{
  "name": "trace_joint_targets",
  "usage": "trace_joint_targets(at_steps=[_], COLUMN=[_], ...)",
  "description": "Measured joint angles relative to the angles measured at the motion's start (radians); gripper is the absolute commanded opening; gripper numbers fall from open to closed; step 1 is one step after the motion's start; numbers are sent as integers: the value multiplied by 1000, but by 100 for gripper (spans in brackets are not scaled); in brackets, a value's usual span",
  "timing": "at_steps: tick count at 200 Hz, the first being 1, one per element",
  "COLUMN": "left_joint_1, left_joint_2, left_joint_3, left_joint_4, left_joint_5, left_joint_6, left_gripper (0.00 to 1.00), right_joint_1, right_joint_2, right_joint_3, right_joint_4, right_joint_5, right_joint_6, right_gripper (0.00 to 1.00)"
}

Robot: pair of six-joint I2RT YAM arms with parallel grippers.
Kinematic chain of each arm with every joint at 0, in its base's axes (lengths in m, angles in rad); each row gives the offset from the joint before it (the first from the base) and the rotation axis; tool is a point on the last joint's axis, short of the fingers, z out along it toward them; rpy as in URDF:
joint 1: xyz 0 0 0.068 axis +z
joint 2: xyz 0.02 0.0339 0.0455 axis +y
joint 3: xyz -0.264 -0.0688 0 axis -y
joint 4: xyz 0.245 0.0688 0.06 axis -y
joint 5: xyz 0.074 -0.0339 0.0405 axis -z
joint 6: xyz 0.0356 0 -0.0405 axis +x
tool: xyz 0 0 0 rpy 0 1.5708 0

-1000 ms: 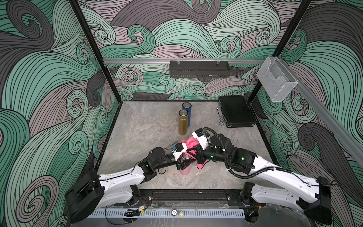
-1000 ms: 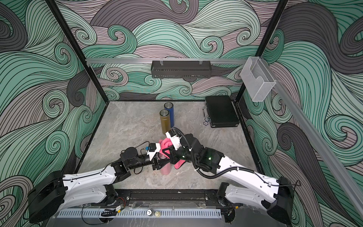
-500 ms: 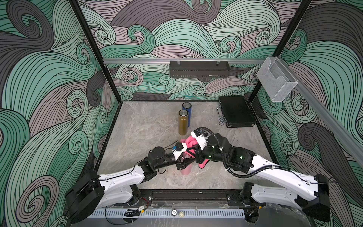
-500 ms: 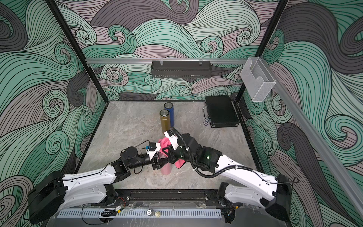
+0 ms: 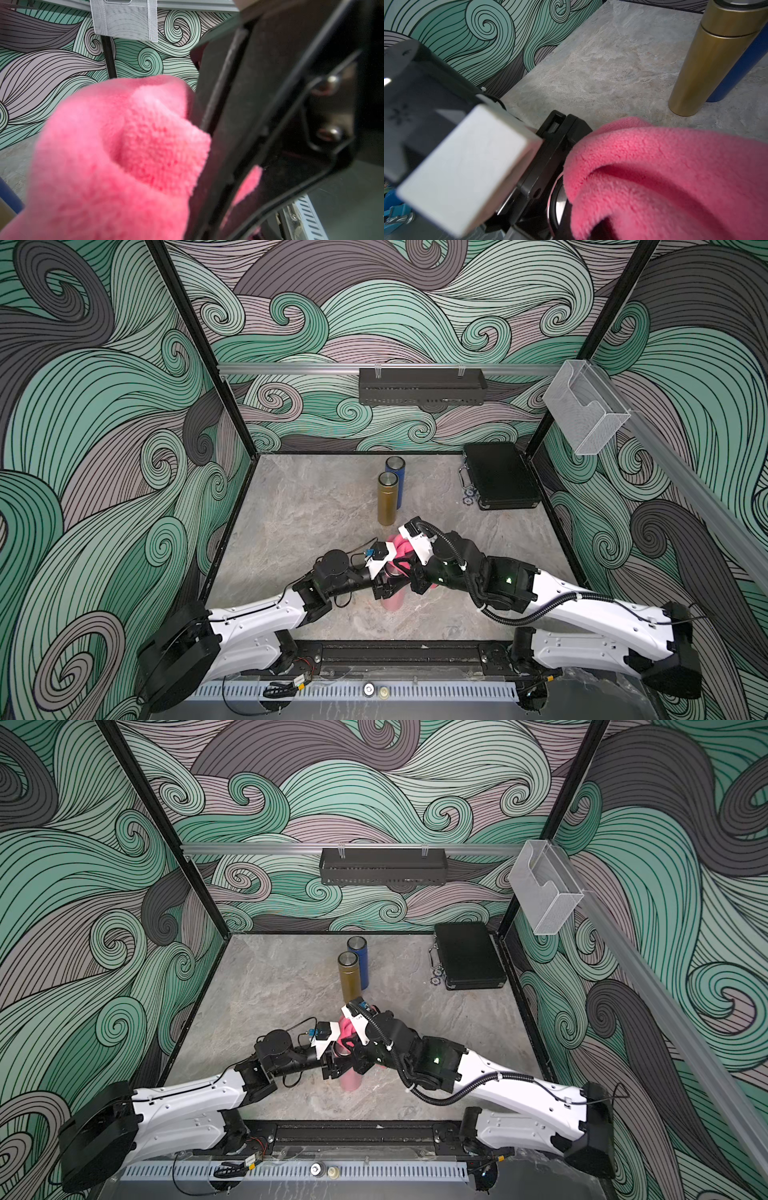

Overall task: Wipe the surface of the thermos
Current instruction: Wipe the dirt from the surface of the thermos.

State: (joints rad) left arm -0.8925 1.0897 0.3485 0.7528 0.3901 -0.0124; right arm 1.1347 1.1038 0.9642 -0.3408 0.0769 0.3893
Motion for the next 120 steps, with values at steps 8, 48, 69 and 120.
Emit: trace_joint_targets(at_steps=[8, 48, 69, 120], left_joint_1=[0, -1, -1, 4], left_joint_2=[0, 2, 2, -2], left_joint_3=[1, 12, 12, 12], left_joint_4=[-2, -18, -17, -27], left_joint_5=[-2, -11, -4, -7], left_joint_6=[0, 1, 1, 1], left_gripper=[0, 0, 0, 0], right_joint_1=[-13, -101, -102, -17], right_joint_2=[-1, -67, -90, 23], right_joint_3=[-1, -63, -94, -36], right_joint_4=[1, 11, -34, -98], right_joint_5=[-1, -5, 18, 105], right_joint_6=[0, 7, 11, 2], right_gripper=[0, 0, 0, 0])
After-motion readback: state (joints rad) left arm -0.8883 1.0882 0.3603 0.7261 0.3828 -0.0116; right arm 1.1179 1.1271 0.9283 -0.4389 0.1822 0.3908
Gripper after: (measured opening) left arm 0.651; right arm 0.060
